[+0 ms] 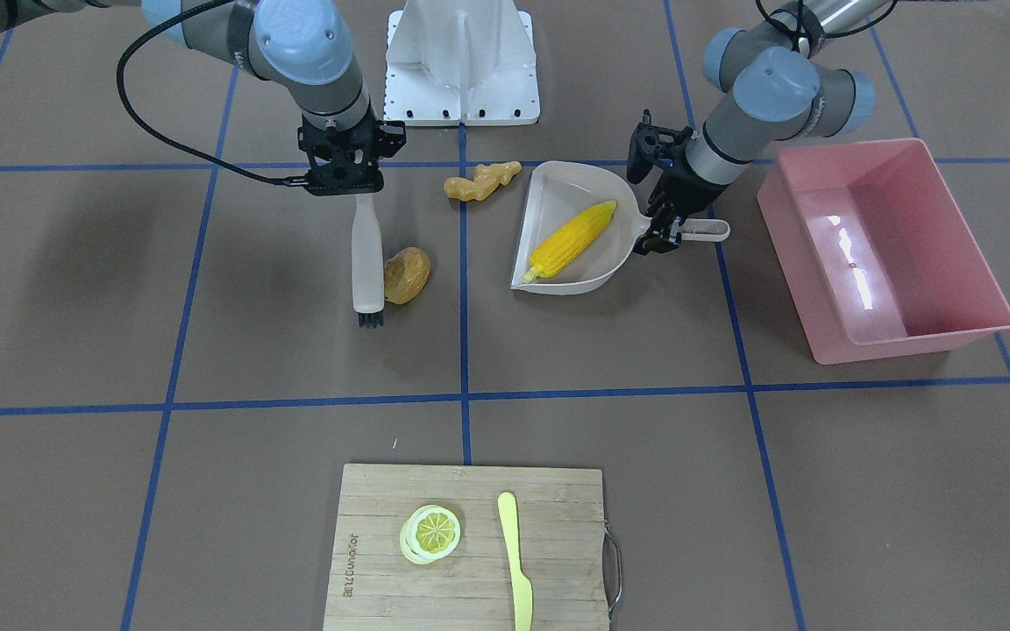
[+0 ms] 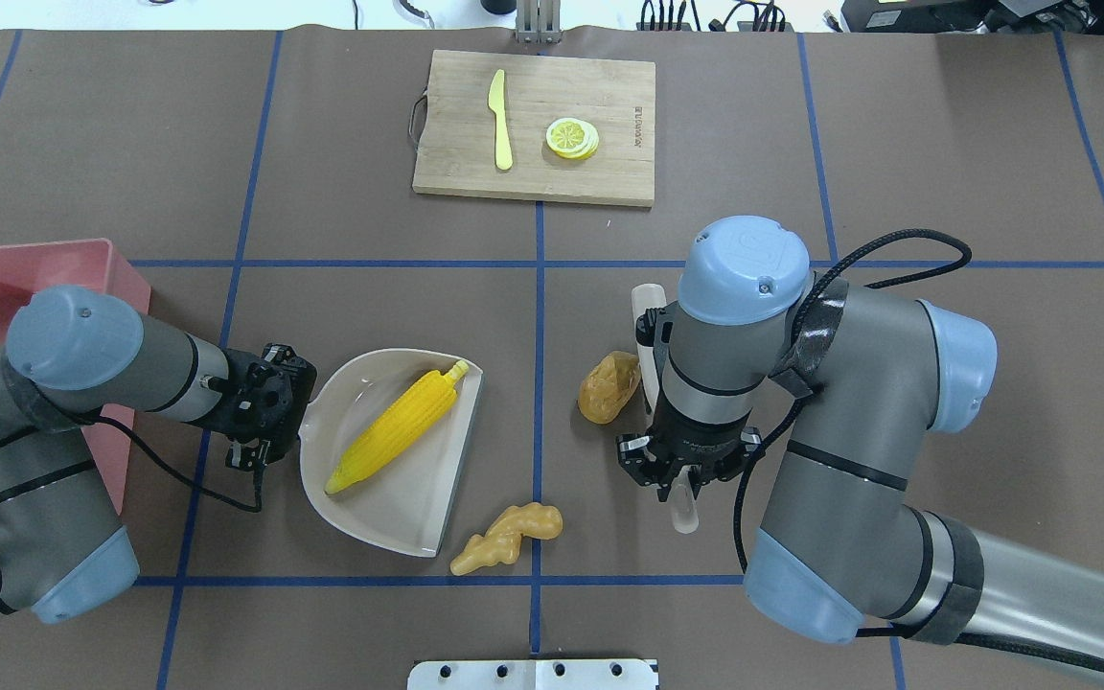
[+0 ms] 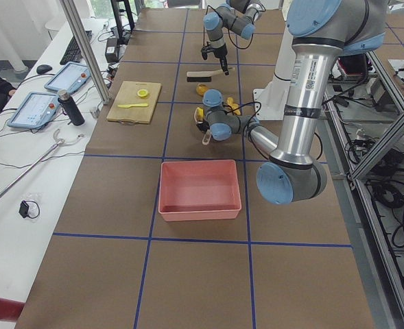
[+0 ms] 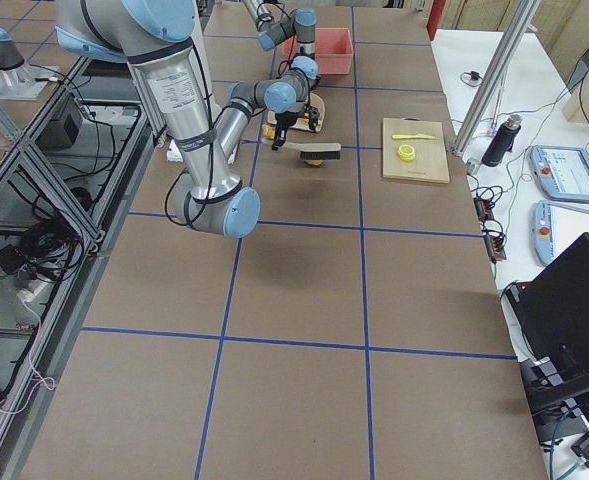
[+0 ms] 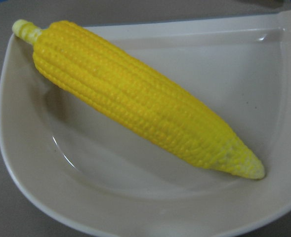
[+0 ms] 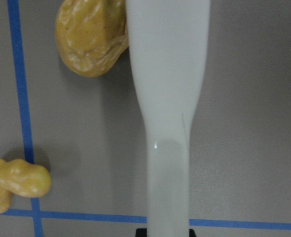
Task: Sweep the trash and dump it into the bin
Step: 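Pull the brush behind the potato with right gripper while left gripper turns dustpan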
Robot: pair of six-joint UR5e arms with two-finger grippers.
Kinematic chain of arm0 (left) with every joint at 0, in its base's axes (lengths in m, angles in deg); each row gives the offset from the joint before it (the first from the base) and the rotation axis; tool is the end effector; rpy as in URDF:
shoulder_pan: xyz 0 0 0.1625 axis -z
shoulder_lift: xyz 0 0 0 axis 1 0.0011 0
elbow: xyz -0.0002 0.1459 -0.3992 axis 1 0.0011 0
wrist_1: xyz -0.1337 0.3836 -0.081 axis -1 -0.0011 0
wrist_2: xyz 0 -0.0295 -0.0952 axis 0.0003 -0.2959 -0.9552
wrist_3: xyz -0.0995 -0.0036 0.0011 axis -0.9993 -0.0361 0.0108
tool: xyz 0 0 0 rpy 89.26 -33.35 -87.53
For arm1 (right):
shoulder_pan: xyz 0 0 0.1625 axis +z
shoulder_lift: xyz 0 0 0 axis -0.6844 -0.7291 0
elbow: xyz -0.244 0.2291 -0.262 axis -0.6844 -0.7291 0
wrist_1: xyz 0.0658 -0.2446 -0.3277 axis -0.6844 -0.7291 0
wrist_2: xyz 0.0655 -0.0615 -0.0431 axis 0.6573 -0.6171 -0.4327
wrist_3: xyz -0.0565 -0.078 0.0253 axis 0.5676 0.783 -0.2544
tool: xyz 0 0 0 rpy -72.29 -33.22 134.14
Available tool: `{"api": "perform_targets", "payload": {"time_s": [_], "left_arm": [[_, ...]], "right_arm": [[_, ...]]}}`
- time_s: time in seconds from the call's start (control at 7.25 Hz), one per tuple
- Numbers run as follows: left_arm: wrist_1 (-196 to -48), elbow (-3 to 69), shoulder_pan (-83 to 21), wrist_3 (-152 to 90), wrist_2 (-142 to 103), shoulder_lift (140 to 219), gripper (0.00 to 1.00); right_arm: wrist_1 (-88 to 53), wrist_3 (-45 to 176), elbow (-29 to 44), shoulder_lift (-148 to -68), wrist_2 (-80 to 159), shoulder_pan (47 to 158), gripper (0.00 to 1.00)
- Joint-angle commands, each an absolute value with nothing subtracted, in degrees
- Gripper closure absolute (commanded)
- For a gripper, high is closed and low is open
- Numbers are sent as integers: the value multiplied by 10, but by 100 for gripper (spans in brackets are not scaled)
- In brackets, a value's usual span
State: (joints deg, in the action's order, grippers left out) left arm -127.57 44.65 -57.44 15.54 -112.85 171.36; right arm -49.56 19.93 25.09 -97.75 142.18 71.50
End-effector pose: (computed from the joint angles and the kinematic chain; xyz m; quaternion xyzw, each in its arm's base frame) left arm 0.4339 -0.3847 0.3860 0.4070 0.2886 0.6769 0.5412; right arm -0.4843 -0.3461 0.2415 -0.1364 -0.3714 -0.0814 0.9148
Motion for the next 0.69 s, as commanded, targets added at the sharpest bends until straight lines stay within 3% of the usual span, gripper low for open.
{"api": "perform_targets", "payload": {"time_s": [0.0, 0.55], "left_arm": [[-1237, 459, -565, 157, -1129, 1727, 100], [-1171, 445, -543, 195, -1128, 1785, 100]], "right_arm": [[-492, 200, 250, -1004, 1418, 698, 100], [-489, 193, 243, -997, 1420, 668, 100]]}}
